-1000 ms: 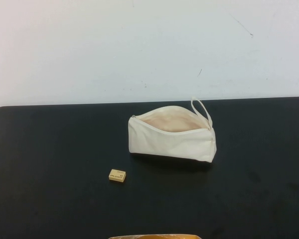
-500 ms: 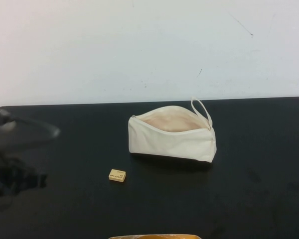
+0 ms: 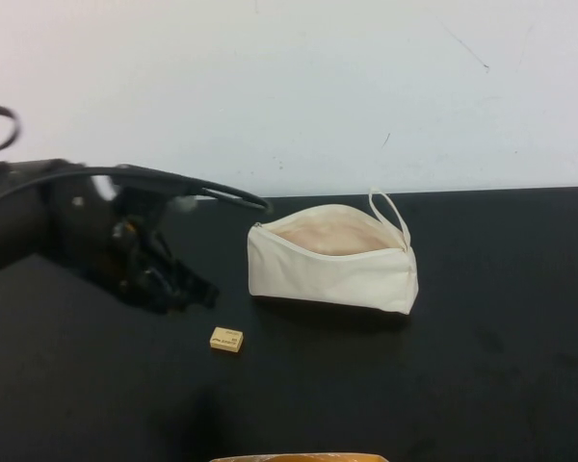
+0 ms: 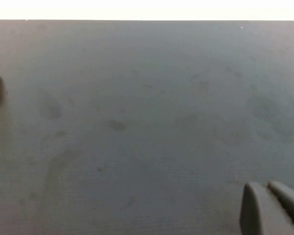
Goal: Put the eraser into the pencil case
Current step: Pick up the eraser from the table
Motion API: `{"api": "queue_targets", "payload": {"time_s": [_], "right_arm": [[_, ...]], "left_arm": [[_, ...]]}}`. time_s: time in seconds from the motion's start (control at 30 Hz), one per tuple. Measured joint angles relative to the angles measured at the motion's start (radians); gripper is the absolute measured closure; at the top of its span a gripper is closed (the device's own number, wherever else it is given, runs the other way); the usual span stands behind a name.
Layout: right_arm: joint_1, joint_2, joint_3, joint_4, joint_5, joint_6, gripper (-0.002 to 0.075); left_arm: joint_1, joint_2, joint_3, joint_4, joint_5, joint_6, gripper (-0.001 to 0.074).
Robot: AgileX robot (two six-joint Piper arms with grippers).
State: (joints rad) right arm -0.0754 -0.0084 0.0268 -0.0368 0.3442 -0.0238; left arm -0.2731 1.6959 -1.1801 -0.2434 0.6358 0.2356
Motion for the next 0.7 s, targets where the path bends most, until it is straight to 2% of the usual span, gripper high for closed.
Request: {"api": "queue_targets", "payload": {"time_s": [0.1, 0.27, 0.33, 0.47, 0.7], "right_arm": [[0.000, 0.000, 0.000, 0.000, 0.000, 0.000, 0.0727], [0.000, 0.000, 0.000, 0.000, 0.000, 0.000, 0.0727], [0.000, 0.000, 0.000, 0.000, 0.000, 0.000, 0.0727], [0.000, 0.000, 0.000, 0.000, 0.000, 0.002, 0.0727], [0.000, 0.000, 0.000, 0.000, 0.000, 0.004, 0.0727]], "left_arm": [[-0.024, 0.059, -0.041, 0.012, 0.015, -0.002, 0.0659], [-0.074, 0.152, -0.118, 0.027, 0.056, 0.008, 0.0361], [-0.091, 0.187, -0.152, 0.029, 0.077, 0.008, 0.0300], [-0.121, 0.251, -0.195, 0.034, 0.094, -0.021, 0.0258], [-0.122, 0.298, -0.211, 0.155, 0.098, -0.202, 0.0249]]}}
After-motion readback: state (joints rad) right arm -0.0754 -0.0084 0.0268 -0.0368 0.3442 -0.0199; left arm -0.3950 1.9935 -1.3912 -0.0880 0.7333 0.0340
